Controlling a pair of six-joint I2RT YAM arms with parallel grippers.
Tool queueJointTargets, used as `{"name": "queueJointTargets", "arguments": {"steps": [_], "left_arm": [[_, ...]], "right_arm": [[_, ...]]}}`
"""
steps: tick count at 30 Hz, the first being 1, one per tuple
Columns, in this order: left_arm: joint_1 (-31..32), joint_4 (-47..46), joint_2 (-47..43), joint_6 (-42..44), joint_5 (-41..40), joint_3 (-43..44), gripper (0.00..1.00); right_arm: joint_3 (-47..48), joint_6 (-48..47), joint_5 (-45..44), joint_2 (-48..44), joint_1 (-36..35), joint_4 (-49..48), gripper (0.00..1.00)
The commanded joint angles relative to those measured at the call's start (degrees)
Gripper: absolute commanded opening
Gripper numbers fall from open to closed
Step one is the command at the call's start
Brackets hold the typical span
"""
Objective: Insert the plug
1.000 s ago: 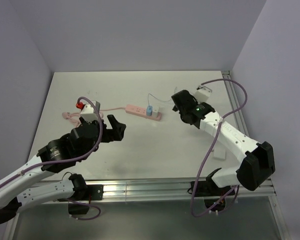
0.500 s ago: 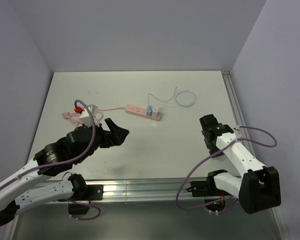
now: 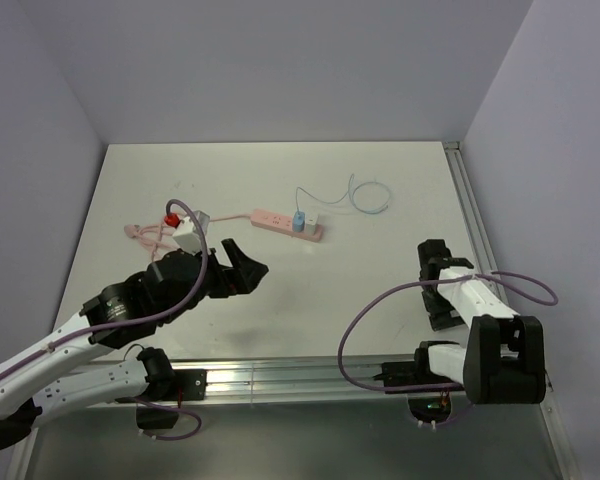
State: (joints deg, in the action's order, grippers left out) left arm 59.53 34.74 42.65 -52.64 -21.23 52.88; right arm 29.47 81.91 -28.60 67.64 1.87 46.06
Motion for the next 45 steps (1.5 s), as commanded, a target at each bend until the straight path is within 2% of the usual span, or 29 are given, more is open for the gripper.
{"name": "queueJointTargets", "arguments": {"steps": [1,8,12,15,21,27,31,38,41,43,45], "left_arm": [[-0.20,-2.84,-0.03,0.52,0.93,0.91,1.00],[-0.20,-3.80,0.67,1.58,1.90,0.91,0.99],[-0.20,-3.80,0.76,2.37,1.90,1.08,0.98],[-0.20,-3.72,0.50,2.72,1.99,1.17,0.98],[-0.20,-5.03,-0.47,3.25,2.42,0.21,0.98],[-0.20,-4.42,-0.73,3.86,2.60,0.55,0.98],[-0.20,-3.98,-1.96,4.30,1.99,0.73,0.98],[-0.20,-3.46,-3.72,4.21,1.99,-0.06,0.98],[-0.20,-2.66,-4.42,3.86,0.68,-0.15,0.99],[-0.20,-1.00,-4.86,2.56,-1.08,0.03,1.00],[-0.20,3.98,-5.12,0.19,-8.00,0.64,0.97]], "right_arm": [[-0.74,-0.69,0.74,2.32,2.00,-4.32,0.99],[0.85,-3.77,0.47,4.17,3.58,-5.98,0.92],[1.81,-6.05,-0.66,3.65,3.58,-6.16,0.94],[2.86,-7.64,-1.63,2.33,3.58,-6.34,1.00],[4.10,-5.89,-4.71,0.66,3.58,-2.47,1.00],[4.01,-7.65,-5.50,-1.63,3.67,-5.55,1.00],[4.98,-4.66,-5.94,0.38,3.93,-1.86,1.00],[4.28,-3.16,-6.12,3.55,4.46,-2.03,0.99],[4.10,-3.60,-5.59,4.26,4.81,-2.65,0.94],[4.28,-4.56,-5.42,4.00,4.81,-3.43,0.94],[4.28,-9.73,-4.37,3.29,4.81,-6.06,0.96]]}}
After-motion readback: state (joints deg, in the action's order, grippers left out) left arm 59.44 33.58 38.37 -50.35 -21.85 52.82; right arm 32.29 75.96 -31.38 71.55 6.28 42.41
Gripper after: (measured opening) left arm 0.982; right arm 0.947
